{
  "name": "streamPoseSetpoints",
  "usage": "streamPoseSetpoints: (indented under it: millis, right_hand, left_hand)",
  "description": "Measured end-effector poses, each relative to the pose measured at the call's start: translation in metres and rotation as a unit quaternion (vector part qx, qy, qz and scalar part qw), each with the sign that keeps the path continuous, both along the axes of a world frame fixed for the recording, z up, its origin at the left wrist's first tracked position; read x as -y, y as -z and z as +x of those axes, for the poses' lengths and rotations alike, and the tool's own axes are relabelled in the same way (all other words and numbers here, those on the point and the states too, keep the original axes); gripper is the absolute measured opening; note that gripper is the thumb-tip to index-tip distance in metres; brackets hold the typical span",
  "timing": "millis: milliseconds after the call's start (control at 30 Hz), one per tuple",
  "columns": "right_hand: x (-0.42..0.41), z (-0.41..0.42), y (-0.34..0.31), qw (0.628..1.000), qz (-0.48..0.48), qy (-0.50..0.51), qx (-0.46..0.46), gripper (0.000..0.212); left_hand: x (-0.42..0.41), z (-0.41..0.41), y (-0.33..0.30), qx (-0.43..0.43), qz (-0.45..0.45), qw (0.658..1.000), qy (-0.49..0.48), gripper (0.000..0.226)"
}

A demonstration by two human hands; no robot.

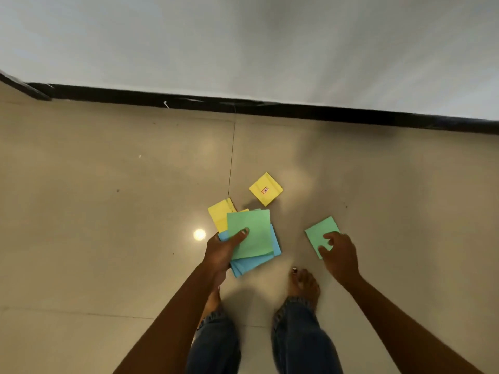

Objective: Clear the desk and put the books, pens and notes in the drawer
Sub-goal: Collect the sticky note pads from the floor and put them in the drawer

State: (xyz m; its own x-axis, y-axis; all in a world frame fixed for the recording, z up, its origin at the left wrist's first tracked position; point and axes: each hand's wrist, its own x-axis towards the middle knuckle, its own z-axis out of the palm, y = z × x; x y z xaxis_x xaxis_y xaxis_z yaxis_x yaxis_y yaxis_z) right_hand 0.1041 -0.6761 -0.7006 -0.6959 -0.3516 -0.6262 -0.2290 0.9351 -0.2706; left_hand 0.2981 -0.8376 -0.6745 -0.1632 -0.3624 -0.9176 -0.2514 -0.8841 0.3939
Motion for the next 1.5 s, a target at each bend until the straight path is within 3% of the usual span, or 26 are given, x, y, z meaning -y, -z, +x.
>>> streamPoseSetpoints:
  millis: [133, 267, 333, 500, 600, 700, 867, 967, 1067, 1167, 1267, 1400, 1500]
  right_hand:
    - [-0.001, -0.026, 0.053, 0.996, 0.078, -0.023, -0.031, 0.058]
    - [0.002, -0.036, 0.088, 0.995, 0.096, 0.015, 0.014, 0.090]
    - [0.000, -0.035, 0.101, 0.992, 0.129, 0.008, 0.002, 0.093]
    - [-0.008, -0.035, 0.116, 0.988, 0.155, 0.001, -0.024, 0.077]
    - [-0.014, -0.041, 0.117, 0.986, 0.156, -0.058, -0.027, 0.059]
    - [-0.016, -0.041, 0.116, 0.999, 0.036, -0.031, 0.000, 0.033]
    - [0.022, -0.024, 0.084, 0.981, -0.150, 0.083, 0.086, 0.024]
    - [0.069, -0.020, 0.068, 0.966, -0.226, 0.080, 0.100, 0.022]
    - [0.118, -0.016, 0.073, 0.964, -0.243, 0.027, 0.103, 0.019]
    - [0.158, -0.010, 0.098, 0.976, -0.198, -0.047, 0.073, 0.030]
    - [0.178, -0.007, 0.114, 0.989, -0.042, -0.141, -0.004, 0.059]
    - [0.183, 0.000, 0.119, 0.988, 0.012, -0.148, -0.051, 0.073]
    - [0.184, -0.004, 0.119, 0.992, 0.060, -0.106, -0.024, 0.080]
  left_hand:
    - [-0.002, -0.012, 0.049, -0.007, 0.004, 1.000, 0.008, 0.041]
    - [-0.003, -0.020, 0.082, -0.013, 0.006, 1.000, -0.002, 0.040]
    - [-0.003, -0.023, 0.092, -0.009, 0.008, 1.000, -0.006, 0.041]
    - [-0.006, -0.031, 0.103, -0.006, 0.010, 1.000, 0.003, 0.040]
    - [-0.006, -0.034, 0.103, -0.002, 0.008, 1.000, -0.004, 0.039]
    - [-0.003, -0.036, 0.099, -0.007, 0.002, 1.000, -0.021, 0.039]
    - [0.007, -0.025, 0.093, -0.008, 0.003, 0.997, -0.081, 0.043]
    - [0.014, -0.012, 0.091, 0.001, 0.000, 0.995, -0.096, 0.039]
    - [0.019, 0.002, 0.092, 0.012, -0.010, 0.995, -0.098, 0.033]
    - [0.022, 0.013, 0.095, 0.017, -0.012, 0.995, -0.100, 0.022]
    - [0.022, 0.021, 0.099, 0.021, -0.016, 0.994, -0.107, 0.035]
    - [0.021, 0.031, 0.104, 0.022, -0.014, 0.990, -0.135, 0.040]
    - [0.019, 0.036, 0.104, 0.019, -0.012, 0.989, -0.148, 0.037]
